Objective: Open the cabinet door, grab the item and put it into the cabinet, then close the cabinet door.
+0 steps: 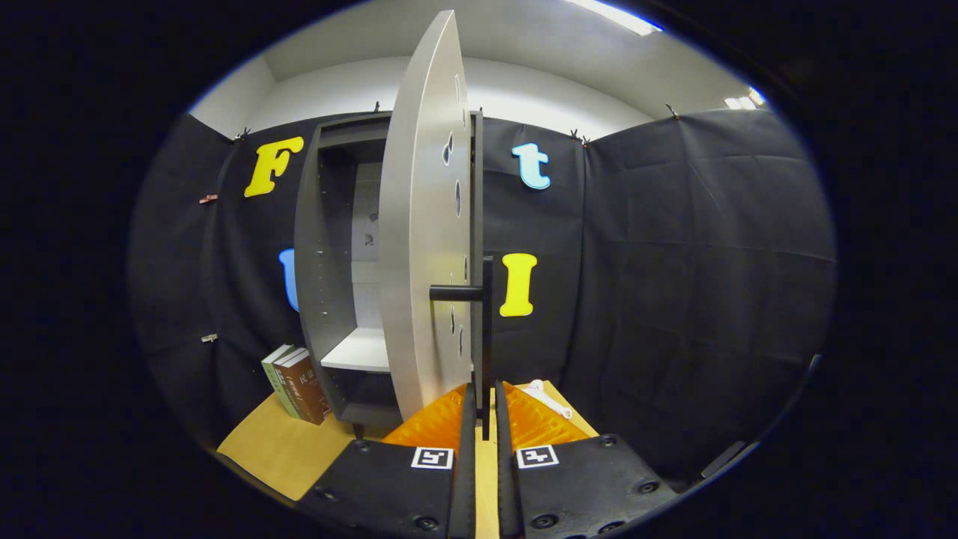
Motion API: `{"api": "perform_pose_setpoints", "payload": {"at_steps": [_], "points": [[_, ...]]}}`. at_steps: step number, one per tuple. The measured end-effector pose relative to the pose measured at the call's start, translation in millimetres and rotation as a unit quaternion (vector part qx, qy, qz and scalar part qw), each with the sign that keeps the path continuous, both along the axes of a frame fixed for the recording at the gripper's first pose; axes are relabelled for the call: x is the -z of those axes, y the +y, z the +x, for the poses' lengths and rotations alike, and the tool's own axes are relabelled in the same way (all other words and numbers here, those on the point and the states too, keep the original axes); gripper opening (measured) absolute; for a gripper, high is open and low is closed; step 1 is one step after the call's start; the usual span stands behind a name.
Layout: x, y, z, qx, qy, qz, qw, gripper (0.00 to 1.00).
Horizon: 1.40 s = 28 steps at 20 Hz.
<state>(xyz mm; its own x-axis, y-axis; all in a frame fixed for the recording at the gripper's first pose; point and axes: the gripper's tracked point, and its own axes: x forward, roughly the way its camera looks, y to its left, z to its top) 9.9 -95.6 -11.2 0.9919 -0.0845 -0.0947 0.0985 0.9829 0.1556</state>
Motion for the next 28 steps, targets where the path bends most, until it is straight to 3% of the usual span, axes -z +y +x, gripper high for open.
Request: {"api": "perform_pose_setpoints", "payload": {"at_steps": [7, 9, 12, 16, 20, 24, 28], "points": [[-5, -59, -24, 0.089, -0.017, -0.033, 0.995, 0.35], [-20, -69, -35, 0.104, -0.038, -0.045, 0.993, 0.51], [-37, -63, -45, 0.095, -0.061, -0.049, 0.992, 0.99], [-43, -25, -60, 0.055, -0.062, -0.020, 0.996, 0.98], [-26, 36, -61, -0.014, -0.051, 0.009, 0.999, 0.98], [11, 84, -52, -0.054, -0.017, 0.028, 0.998, 0.98], [69, 134, -37, -0.092, 0.027, 0.009, 0.995, 0.98]]}}
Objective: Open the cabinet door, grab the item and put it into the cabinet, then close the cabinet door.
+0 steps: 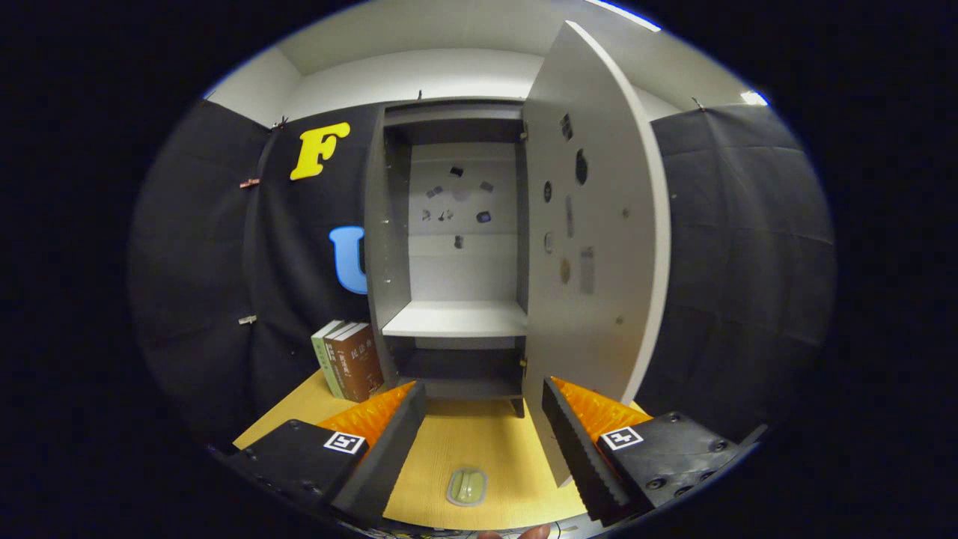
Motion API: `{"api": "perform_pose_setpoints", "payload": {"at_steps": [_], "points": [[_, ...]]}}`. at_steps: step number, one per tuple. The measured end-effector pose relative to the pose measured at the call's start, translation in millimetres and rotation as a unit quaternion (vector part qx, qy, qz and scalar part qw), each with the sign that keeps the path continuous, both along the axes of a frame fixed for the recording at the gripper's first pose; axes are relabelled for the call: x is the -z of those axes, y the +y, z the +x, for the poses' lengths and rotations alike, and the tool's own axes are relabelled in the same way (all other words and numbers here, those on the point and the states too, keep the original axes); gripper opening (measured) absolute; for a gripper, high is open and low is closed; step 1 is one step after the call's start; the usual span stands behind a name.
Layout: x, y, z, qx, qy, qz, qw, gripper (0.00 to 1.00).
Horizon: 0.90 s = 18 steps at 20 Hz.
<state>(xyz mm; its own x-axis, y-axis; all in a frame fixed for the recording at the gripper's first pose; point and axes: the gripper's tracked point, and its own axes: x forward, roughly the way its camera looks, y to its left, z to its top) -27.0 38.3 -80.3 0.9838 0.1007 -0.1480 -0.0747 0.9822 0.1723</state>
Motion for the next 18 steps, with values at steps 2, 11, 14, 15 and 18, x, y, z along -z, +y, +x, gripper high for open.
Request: {"api": "perform_pose_setpoints", "payload": {"at_steps": [2, 11, 14, 15, 18], "points": [[39, 23, 5, -0.022, 0.038, -0.006, 0.999, 0.98], [217, 64, 33, -0.037, 0.217, -0.011, 0.975, 0.98], [264, 73, 38, -0.038, 0.261, -0.015, 0.964, 0.99], [279, 77, 38, -0.037, 0.275, -0.015, 0.961, 0.98], [316, 82, 42, -0.027, 0.311, -0.014, 0.950, 0.98]]}}
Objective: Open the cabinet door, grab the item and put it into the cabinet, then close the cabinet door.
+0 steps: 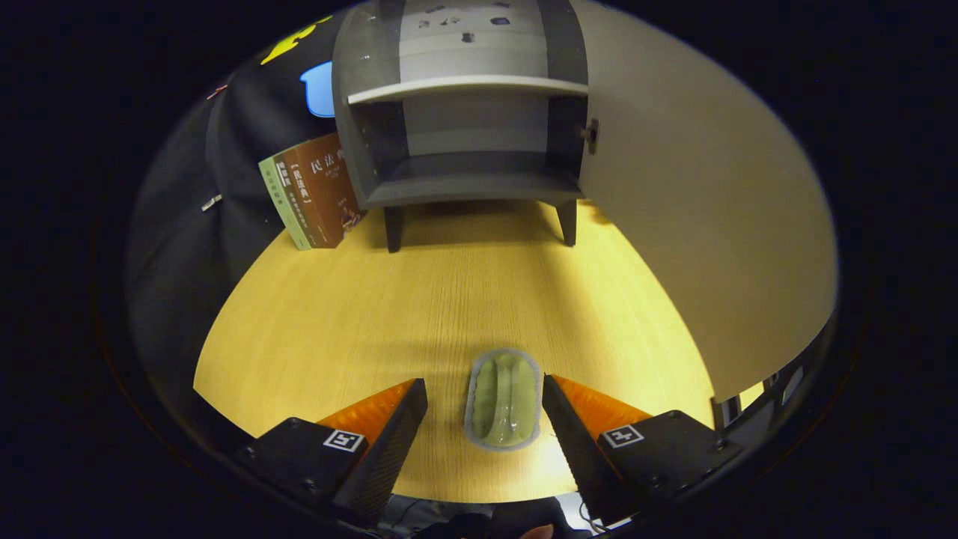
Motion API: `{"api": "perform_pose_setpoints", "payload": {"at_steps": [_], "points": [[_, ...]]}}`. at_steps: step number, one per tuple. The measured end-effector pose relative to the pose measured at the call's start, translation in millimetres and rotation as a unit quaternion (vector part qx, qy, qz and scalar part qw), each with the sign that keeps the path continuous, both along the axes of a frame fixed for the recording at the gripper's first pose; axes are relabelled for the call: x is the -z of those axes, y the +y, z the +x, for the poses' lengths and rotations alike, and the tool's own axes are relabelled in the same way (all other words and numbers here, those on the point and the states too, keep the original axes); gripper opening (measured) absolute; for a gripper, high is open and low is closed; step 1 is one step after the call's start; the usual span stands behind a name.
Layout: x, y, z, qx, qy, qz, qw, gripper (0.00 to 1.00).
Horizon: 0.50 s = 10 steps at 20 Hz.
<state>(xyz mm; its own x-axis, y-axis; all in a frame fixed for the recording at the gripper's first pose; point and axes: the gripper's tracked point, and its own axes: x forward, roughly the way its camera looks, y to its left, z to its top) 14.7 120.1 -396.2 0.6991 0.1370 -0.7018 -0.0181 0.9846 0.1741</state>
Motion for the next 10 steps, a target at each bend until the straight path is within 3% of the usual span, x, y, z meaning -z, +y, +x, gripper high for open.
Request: {"api": "perform_pose_setpoints", "payload": {"at_steps": [3, 7, 9, 10], "points": [[34, -4, 3, 0.017, 0.030, -0.018, 0.999, 0.89], [64, -7, 2, 0.024, 0.065, -0.025, 0.997, 0.54], [67, -6, 4, 0.017, 0.052, -0.032, 0.998, 0.55], [74, -14, 18, 0.025, 0.040, -0.050, 0.998, 0.45]]}}
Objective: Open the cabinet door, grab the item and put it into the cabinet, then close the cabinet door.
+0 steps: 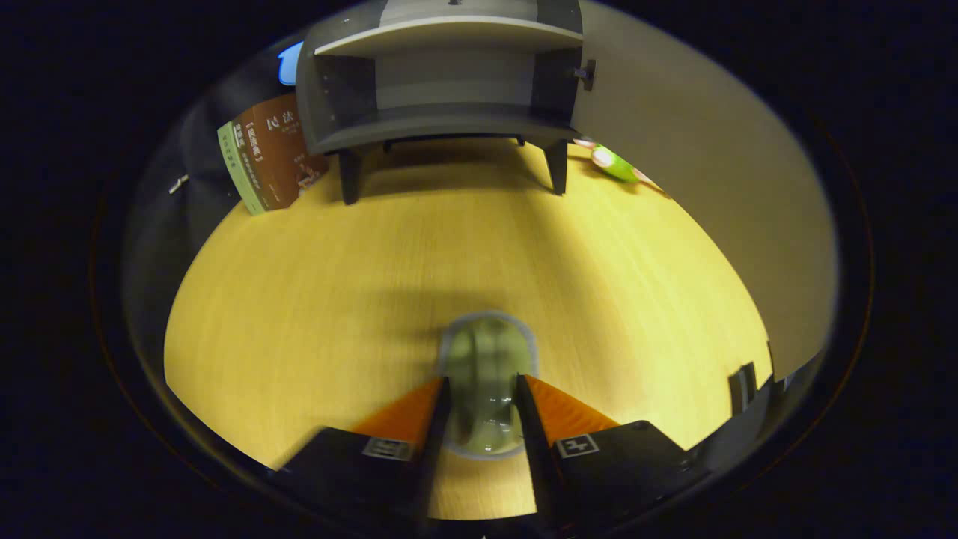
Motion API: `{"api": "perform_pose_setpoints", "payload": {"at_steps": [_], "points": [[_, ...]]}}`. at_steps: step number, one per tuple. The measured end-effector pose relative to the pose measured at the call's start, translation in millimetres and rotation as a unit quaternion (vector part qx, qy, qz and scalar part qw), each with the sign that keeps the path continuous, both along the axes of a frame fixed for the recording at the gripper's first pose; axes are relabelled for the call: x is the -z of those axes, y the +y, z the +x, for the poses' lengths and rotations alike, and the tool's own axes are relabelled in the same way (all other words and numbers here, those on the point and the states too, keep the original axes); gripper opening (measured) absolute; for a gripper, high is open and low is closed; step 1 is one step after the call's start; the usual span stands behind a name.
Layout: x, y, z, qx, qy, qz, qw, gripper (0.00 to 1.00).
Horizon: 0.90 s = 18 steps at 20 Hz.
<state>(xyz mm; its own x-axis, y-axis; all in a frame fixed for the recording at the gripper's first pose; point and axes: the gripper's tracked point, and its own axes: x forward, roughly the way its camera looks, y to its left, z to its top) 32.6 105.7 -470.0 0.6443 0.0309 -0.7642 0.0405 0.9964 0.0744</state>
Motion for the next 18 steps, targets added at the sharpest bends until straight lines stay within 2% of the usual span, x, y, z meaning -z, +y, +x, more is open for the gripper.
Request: {"api": "perform_pose_setpoints", "payload": {"at_steps": [2, 3, 4, 11, 15, 18], "points": [[-6, 4, -5, 0.005, 0.006, 0.003, 1.000, 0.25], [-9, 4, -3, 0.005, 0.006, 0.007, 1.000, 0.25], [-9, 4, -1, 0.001, 0.005, 0.007, 1.000, 0.17], [-53, 0, 4, -0.004, -0.020, 0.029, 0.999, 0.17], [-104, -6, 8, -0.008, -0.042, 0.051, 0.998, 0.18], [-159, -6, 23, -0.018, -0.081, 0.064, 0.994, 0.18]]}}
